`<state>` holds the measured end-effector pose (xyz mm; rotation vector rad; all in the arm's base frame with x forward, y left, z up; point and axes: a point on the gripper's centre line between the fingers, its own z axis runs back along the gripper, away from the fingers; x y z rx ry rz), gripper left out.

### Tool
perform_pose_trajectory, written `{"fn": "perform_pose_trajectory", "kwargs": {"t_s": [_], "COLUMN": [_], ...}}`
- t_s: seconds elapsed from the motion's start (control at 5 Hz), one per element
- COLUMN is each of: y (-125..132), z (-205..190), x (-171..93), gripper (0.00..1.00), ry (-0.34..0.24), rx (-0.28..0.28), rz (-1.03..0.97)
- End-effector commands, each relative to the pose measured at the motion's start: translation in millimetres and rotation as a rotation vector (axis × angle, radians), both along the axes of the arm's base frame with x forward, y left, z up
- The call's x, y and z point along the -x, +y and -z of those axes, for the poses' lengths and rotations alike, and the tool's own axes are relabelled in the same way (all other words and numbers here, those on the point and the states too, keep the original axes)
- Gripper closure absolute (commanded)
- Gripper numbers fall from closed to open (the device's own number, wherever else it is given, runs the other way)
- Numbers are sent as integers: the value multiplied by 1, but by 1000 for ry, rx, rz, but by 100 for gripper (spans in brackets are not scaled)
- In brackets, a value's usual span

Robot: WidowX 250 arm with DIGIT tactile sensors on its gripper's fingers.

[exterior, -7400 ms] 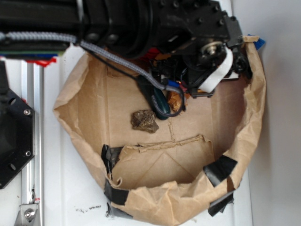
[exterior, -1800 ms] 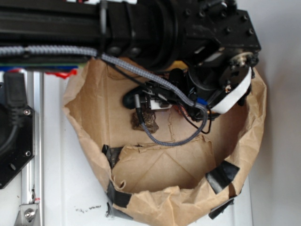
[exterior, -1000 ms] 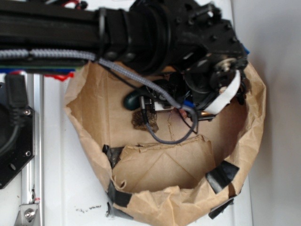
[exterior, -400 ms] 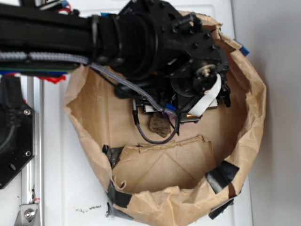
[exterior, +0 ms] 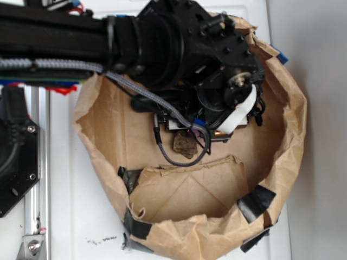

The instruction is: Grab the shell.

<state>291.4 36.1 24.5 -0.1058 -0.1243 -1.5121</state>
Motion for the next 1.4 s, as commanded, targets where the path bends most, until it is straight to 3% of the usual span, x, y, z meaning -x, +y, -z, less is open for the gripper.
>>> {"fn": "perform_pose_trajectory", "kwargs": {"t_s": [0.0, 0.2, 0.4, 0.6, 0.8, 1.0, 1.2], "y": [1, -12, -29, -27, -29, -18, -12], "z": [-31, -54, -100, -152, -174, -196, -203], "x": [-6, -3, 1, 12, 4, 2, 11], "gripper": [100, 100, 100, 100, 100, 100, 100], "ry": [-69, -117, -148, -143, -181, -200, -168], "rx": [12, 22, 82, 157, 113, 26, -28], "rz": [3, -20, -146, -360, -606, -809, -1024]}}
